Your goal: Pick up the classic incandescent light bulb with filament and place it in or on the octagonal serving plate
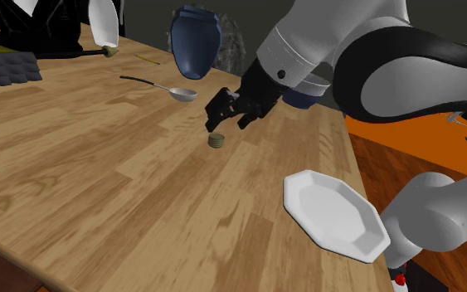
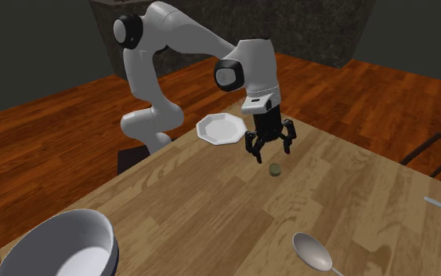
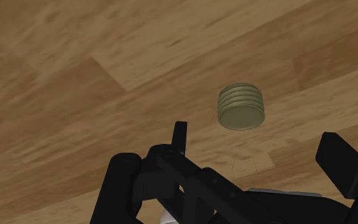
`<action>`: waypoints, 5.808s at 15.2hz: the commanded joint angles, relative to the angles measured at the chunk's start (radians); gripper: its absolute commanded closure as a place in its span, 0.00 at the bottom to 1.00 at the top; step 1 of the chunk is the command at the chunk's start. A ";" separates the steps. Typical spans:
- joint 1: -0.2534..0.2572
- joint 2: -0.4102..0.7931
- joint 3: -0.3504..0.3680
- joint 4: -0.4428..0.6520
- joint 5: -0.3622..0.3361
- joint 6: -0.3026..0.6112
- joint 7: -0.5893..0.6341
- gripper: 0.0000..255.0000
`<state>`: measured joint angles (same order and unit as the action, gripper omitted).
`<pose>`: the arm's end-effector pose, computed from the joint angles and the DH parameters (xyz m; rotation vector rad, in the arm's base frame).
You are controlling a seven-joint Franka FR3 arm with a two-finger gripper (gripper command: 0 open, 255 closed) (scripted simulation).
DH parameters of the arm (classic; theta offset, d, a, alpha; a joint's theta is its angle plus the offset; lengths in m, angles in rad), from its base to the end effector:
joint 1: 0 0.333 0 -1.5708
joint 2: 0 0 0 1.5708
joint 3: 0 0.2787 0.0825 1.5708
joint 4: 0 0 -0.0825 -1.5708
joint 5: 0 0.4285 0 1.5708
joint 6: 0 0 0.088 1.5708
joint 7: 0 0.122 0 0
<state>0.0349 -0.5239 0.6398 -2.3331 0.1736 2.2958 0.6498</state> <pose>0.3971 0.3369 0.4739 -2.9578 0.1035 -0.6226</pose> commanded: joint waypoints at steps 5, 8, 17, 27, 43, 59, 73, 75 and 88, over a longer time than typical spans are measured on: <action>-0.028 0.057 0.038 -0.020 -0.023 0.079 0.021 0.00; -0.028 0.057 0.038 -0.020 -0.023 0.079 0.021 0.00; -0.027 0.057 0.038 -0.020 -0.022 0.079 0.021 1.00; -0.025 0.045 0.021 0.023 -0.021 0.024 0.012 1.00; 0.030 -0.092 -0.056 0.079 0.023 -0.167 -0.022 1.00; 0.335 -0.716 -0.153 -0.236 0.130 -0.504 0.054 1.00; 0.427 -0.855 -0.084 -0.415 0.198 -0.473 0.099 1.00; 0.427 -0.855 -0.084 -0.415 0.198 -0.473 0.099 1.00; 0.419 -0.860 -0.126 -0.321 0.161 -0.572 0.106 0.00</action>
<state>0.4577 -1.3834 0.5290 -2.6843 0.3475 1.7562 0.7549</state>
